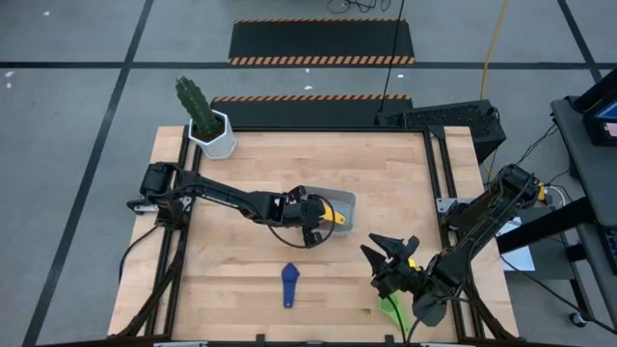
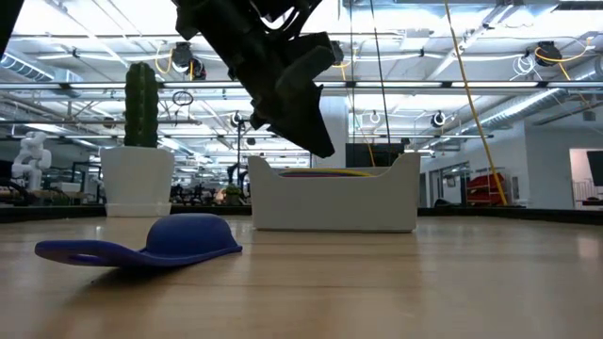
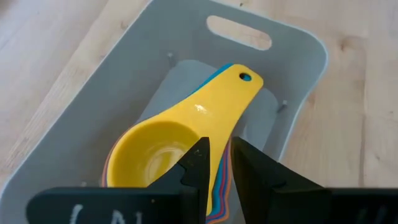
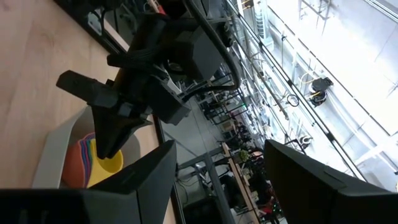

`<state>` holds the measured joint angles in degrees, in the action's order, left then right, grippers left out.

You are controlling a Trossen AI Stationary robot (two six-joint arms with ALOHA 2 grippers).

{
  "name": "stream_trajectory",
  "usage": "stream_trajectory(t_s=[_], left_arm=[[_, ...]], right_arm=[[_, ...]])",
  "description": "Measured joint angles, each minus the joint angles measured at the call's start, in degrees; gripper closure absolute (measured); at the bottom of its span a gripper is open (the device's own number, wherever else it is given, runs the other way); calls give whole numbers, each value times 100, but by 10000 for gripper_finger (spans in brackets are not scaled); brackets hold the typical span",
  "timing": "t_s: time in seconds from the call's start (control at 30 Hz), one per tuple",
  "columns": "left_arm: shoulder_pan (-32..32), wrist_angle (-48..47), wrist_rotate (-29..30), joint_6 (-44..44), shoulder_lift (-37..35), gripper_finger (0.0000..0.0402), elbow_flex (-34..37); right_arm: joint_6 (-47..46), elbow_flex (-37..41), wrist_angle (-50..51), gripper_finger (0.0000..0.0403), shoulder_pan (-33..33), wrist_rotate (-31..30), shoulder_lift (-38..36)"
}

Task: Nest measuring cups in basket
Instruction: Stack the yellow measuring cup into the light blue measuring cup

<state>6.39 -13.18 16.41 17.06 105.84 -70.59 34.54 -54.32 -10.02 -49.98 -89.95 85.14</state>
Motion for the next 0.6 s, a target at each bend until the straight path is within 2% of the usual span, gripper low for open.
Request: stream_trajectory(t_s=[0.2,0.6], left_arm=[[16,79,-378,-129,0,332,0],[208,1116,-462,-1561,370,332,-12]], right_arm=[[-87,2,-2,165,0,9,0],[-603,4,-46,165,-68,24,2]])
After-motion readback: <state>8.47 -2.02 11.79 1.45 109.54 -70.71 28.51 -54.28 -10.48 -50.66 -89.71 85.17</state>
